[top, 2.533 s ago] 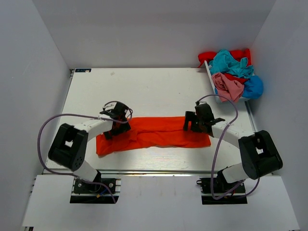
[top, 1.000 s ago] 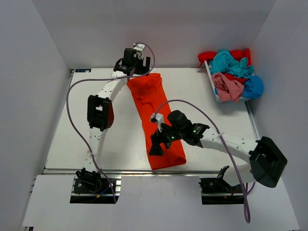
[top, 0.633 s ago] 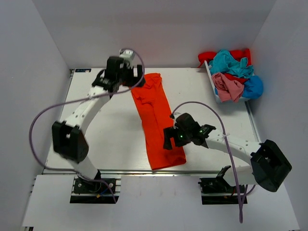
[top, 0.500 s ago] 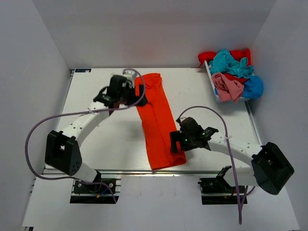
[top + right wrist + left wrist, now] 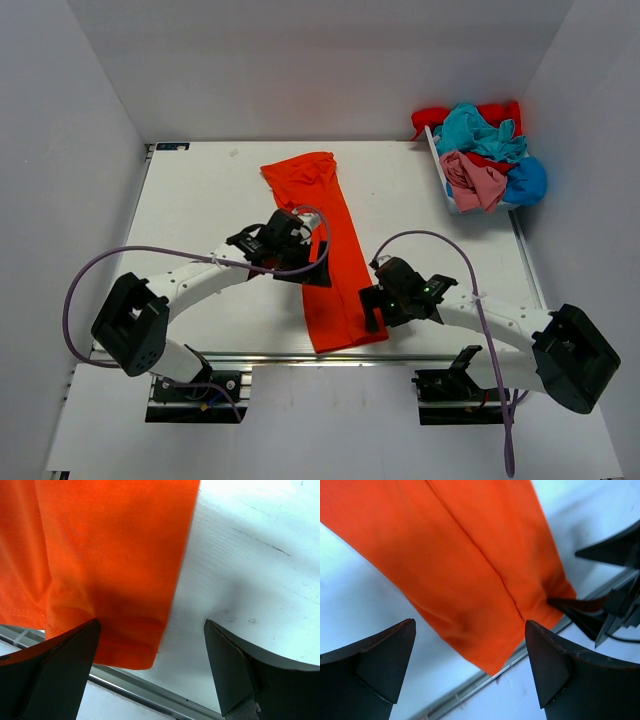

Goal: Fold and stack the t-shirts
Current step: Rotate the tshirt 90 degrees, then grab the bottom of the folded rectangular tshirt with both arms

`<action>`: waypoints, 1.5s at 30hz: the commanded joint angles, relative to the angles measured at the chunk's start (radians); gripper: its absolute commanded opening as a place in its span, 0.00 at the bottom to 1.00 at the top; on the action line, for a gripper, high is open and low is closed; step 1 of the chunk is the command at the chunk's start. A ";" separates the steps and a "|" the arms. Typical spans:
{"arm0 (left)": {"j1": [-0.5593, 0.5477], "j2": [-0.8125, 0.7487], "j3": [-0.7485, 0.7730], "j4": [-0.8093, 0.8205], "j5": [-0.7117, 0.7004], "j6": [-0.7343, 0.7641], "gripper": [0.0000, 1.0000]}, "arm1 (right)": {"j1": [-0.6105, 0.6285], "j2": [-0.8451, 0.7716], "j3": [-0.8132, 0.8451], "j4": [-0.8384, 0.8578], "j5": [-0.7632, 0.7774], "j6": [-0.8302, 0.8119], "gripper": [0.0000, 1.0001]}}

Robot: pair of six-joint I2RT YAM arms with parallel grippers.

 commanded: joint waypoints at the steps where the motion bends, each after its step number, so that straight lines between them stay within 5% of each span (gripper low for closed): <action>1: -0.044 -0.020 0.002 -0.090 -0.026 -0.035 1.00 | 0.026 0.025 -0.023 -0.051 0.037 0.008 0.90; 9: -0.157 -0.055 -0.010 -0.210 -0.048 -0.101 1.00 | 0.052 -0.033 0.038 -0.085 0.069 0.038 0.90; 17: -0.285 -0.055 -0.158 -0.133 -0.005 -0.222 1.00 | 0.044 -0.139 0.006 -0.076 -0.040 0.088 0.87; 34: -0.394 0.126 -0.078 -0.124 -0.134 -0.272 0.60 | 0.044 -0.079 -0.094 0.009 -0.038 0.169 0.66; 37: -0.405 0.137 -0.066 -0.142 -0.152 -0.282 0.53 | 0.048 -0.074 -0.103 0.041 -0.076 0.167 0.59; 38: -0.415 0.146 -0.057 -0.167 -0.165 -0.294 0.43 | 0.048 -0.073 -0.105 0.052 -0.081 0.169 0.56; 45: -0.451 0.146 -0.029 -0.188 -0.174 -0.304 0.10 | 0.048 -0.090 -0.088 0.049 -0.097 0.163 0.13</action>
